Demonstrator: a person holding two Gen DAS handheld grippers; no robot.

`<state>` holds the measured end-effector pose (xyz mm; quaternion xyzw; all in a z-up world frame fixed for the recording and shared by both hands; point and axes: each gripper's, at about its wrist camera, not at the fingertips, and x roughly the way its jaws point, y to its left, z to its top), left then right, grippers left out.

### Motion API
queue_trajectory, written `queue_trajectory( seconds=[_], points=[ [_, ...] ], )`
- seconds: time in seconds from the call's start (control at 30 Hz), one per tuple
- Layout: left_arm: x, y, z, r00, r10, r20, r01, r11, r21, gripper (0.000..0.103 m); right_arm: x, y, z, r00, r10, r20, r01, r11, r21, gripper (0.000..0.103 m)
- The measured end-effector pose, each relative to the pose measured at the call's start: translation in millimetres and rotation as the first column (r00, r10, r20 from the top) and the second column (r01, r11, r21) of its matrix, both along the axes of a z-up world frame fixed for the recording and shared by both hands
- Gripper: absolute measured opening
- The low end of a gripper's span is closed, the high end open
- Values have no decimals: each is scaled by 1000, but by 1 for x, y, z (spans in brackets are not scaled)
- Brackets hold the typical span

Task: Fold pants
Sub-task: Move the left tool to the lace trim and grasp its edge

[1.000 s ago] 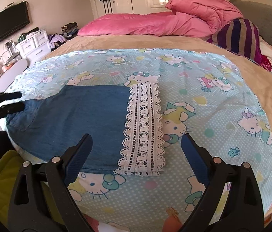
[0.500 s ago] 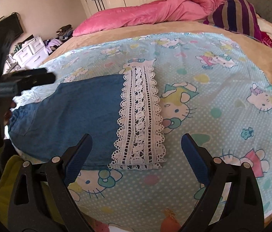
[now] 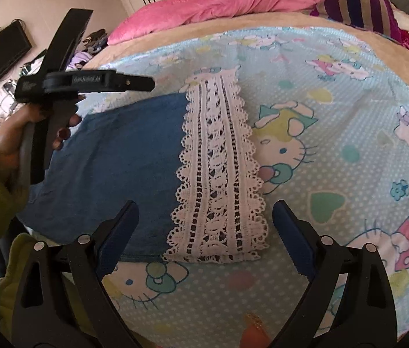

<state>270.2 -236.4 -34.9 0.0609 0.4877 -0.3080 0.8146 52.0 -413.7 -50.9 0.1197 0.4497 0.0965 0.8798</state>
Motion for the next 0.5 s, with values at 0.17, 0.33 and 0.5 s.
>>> queue_trajectory(
  seconds=[0.17, 0.33, 0.5],
  points=[
    [8, -5, -17, 999, -28, -39, 27, 999, -37, 97, 3, 0, -5, 1000, -9, -2, 9, 1000, 26, 87],
    [1, -26, -28, 992, -123, -37, 123, 992, -12, 76, 5, 2, -6, 1000, 7, 0, -7, 999, 48, 87],
    [-6, -43, -31, 985, -169, -31, 169, 986, 9, 68, 10, 0, -9, 1000, 14, 0, -14, 997, 81, 77]
  ],
)
